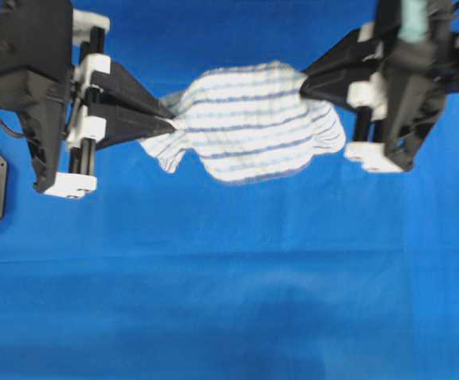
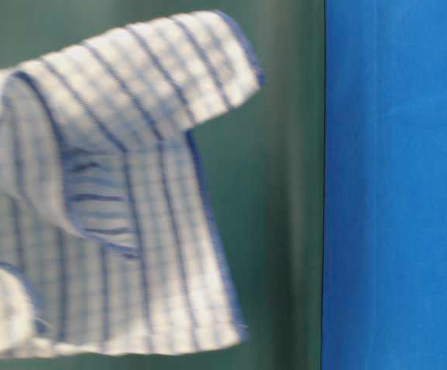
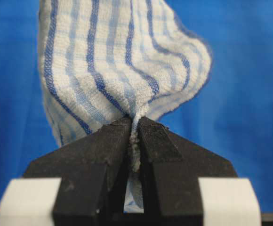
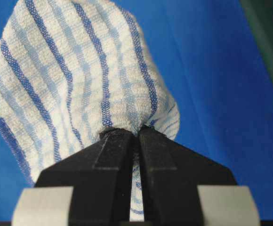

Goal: Lift the towel with both arms.
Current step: 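Lift the towel with both grippers and pull outward, then open both grippers and drop the towel onto the table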

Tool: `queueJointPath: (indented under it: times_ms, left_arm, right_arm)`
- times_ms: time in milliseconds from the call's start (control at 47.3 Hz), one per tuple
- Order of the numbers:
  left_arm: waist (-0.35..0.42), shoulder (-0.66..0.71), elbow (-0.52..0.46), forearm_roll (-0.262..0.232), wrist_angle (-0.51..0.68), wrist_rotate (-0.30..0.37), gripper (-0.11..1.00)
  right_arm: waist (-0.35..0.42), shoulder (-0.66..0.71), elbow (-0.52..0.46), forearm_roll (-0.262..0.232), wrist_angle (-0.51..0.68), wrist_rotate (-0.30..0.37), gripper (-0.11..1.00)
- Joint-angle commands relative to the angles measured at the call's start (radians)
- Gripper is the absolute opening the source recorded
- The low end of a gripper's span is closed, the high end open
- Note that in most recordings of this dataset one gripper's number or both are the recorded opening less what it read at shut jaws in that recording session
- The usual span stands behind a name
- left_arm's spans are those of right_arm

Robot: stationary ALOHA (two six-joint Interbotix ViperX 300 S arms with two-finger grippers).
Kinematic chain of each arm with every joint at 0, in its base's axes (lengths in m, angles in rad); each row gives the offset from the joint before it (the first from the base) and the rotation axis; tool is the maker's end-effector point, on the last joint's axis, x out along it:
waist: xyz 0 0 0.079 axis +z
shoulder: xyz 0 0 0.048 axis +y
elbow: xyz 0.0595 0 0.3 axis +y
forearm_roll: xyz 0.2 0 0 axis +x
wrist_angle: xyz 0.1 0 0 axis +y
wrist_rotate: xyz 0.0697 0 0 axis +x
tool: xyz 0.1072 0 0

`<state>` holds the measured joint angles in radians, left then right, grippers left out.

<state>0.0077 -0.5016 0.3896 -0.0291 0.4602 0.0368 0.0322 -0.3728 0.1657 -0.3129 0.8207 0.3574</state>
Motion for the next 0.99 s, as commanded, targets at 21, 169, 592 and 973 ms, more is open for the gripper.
queueJointPath:
  times_ms: [21, 169, 592, 973]
  left_arm:
    - [0.002, -0.015, -0.080, 0.003, 0.017, 0.003, 0.02]
    - [0.006, -0.021, -0.126, 0.005, 0.048, 0.003, 0.02]
    - [0.011, -0.026, -0.130, 0.009, 0.061, 0.020, 0.03]
    - [0.012, -0.040, -0.120, 0.009, 0.051, 0.021, 0.76]
  right_arm:
    - [0.003, -0.043, -0.054, -0.002, 0.002, -0.018, 0.03]
    - [0.003, -0.066, -0.075, -0.002, 0.002, -0.049, 0.03]
    - [0.003, -0.067, -0.077, 0.000, 0.003, -0.077, 0.04]
    - [0.003, -0.063, -0.071, -0.014, 0.005, -0.080, 0.62]
